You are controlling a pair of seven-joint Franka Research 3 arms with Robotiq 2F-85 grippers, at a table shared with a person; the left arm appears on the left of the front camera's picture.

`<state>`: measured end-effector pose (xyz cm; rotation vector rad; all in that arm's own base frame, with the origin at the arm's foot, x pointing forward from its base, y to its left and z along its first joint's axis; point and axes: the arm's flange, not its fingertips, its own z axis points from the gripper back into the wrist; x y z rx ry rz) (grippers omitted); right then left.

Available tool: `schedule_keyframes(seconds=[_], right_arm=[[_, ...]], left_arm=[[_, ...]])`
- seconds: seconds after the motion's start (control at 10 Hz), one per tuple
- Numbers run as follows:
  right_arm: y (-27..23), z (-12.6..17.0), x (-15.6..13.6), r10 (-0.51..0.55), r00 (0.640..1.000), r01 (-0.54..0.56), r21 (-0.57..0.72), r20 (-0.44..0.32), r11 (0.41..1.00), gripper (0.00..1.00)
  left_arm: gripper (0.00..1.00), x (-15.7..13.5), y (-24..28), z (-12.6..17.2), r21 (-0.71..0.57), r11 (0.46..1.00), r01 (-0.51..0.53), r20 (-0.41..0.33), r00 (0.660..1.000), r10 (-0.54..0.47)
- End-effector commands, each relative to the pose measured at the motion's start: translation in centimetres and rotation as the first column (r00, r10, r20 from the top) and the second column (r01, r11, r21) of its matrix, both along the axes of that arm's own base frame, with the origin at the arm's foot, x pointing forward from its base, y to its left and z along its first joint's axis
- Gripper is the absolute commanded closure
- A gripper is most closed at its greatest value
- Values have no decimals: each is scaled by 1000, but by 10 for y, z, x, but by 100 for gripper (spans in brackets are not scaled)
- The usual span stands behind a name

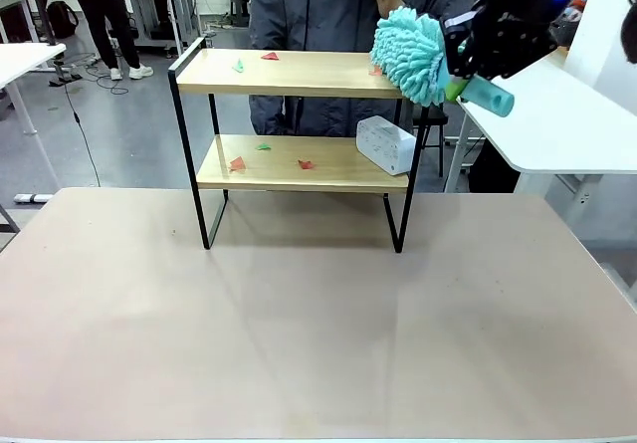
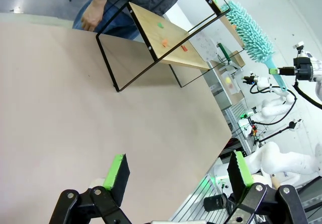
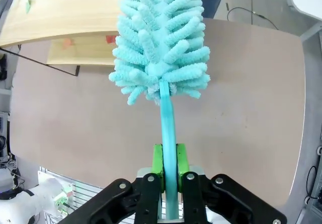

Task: Clean the shelf.
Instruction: Clean the specific tier of the Shelf with the Duster once objects are removed.

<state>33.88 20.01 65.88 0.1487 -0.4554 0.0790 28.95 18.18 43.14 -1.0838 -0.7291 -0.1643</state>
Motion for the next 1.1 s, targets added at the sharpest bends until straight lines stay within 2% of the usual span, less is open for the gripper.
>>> schedule_keyframes(seconds=[0.0,0.4,1.0], right_arm=[[22,0,8,-18,1000,19,-5,15,1000,88],[78,5,27,47,998,-47,-15,29,999,88],[150,9,52,221,975,-219,-56,29,974,88]], left_arm=[[0,0,-2,1,-12,1000,1,31,1000,-1],[0,0,-2,1,-12,1000,1,31,1000,-1],[0,0,-2,1,-12,1000,1,31,1000,-1]])
